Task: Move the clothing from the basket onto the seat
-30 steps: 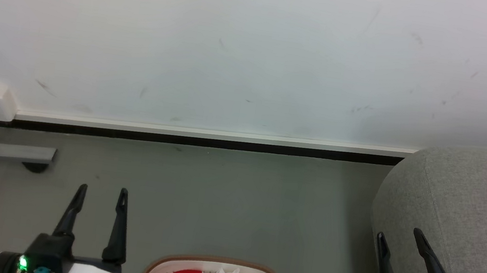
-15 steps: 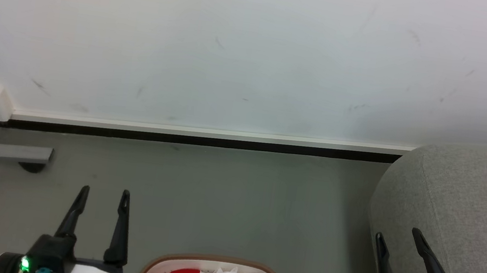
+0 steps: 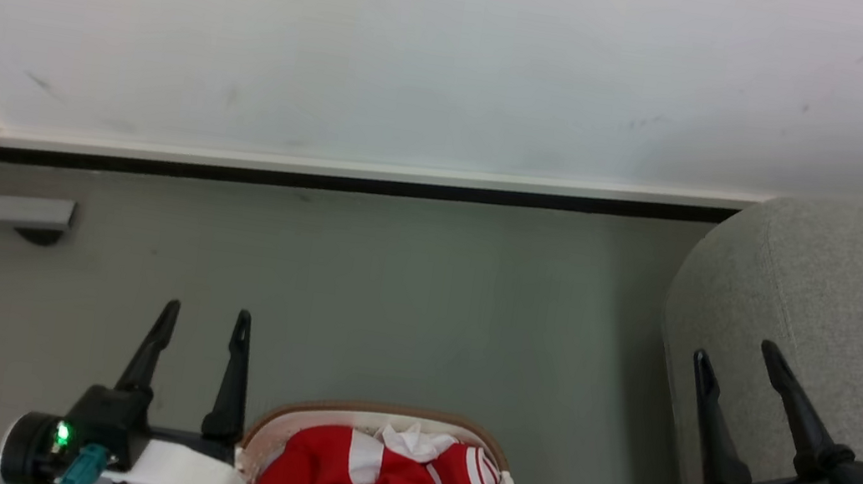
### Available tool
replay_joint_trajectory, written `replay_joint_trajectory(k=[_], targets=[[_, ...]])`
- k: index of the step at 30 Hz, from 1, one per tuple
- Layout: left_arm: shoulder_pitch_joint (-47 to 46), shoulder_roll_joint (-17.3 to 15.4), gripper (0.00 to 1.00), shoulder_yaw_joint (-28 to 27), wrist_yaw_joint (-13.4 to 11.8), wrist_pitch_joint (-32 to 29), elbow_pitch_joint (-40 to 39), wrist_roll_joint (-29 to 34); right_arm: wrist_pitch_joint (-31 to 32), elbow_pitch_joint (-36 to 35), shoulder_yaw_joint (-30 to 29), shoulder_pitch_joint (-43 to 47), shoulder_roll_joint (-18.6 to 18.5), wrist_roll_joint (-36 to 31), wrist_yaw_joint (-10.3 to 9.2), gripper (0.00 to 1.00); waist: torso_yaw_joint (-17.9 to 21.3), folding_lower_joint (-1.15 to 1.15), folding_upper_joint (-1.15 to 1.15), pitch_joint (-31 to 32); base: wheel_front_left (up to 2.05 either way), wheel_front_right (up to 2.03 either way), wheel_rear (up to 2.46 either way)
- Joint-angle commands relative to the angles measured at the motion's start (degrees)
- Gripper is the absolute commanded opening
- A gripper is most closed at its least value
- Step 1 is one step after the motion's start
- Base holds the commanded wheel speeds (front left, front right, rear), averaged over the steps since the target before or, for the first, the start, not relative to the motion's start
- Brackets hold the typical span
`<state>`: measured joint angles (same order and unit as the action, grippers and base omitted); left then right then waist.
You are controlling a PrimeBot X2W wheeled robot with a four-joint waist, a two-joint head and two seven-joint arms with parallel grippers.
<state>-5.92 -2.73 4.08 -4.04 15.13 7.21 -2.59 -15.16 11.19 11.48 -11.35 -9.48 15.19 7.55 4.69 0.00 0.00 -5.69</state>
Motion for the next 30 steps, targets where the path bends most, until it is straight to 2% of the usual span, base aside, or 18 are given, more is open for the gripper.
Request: replay_joint_trajectory(k=[1, 13, 16, 20, 30], targets=[[-1.28, -0.30, 1.00, 0.08, 0.24, 0.04, 0.35, -0.02, 0.02, -0.32, -0.07, -1.41, -0.70, 0.47, -0.12, 1.00, 0.24, 0.00, 0.00, -2.69, 0.00, 0.00, 0.00], [-10.78, -0.30, 1.00, 1.29, 1.61, 0.04, 4.79, 0.82, 0.03, -3.26, -0.74, -10.64, -0.82, 1.64, -0.12, 1.00, 1.85, 0.00, 0.00, -14.43, 0.00, 0.00, 0.00], [-13.28, -0.65, 1.00, 1.93, 2.73, 0.03, 7.64, 1.15, 0.04, -3.92, -0.94, -13.19, -0.73, 1.86, -0.12, 1.00, 2.62, 0.00, 0.00, -17.20, 0.00, 0.00, 0.00], [-16.77, -1.07, 1.00, 2.58, 4.26, 0.03, 15.12, 0.83, 0.04, -4.71, -1.83, -15.75, -0.46, 2.03, -0.12, 1.00, 3.56, 0.00, 0.00, -19.68, 0.00, 0.00, 0.00], [-26.23, -1.43, 1.00, 4.36, 8.73, -2.41, 42.55, -1.25, 0.04, -5.90, -2.78, -19.29, 0.79, 3.84, -0.12, 1.00, 6.50, 0.00, 0.00, -23.39, 0.00, 0.00, 0.00]])
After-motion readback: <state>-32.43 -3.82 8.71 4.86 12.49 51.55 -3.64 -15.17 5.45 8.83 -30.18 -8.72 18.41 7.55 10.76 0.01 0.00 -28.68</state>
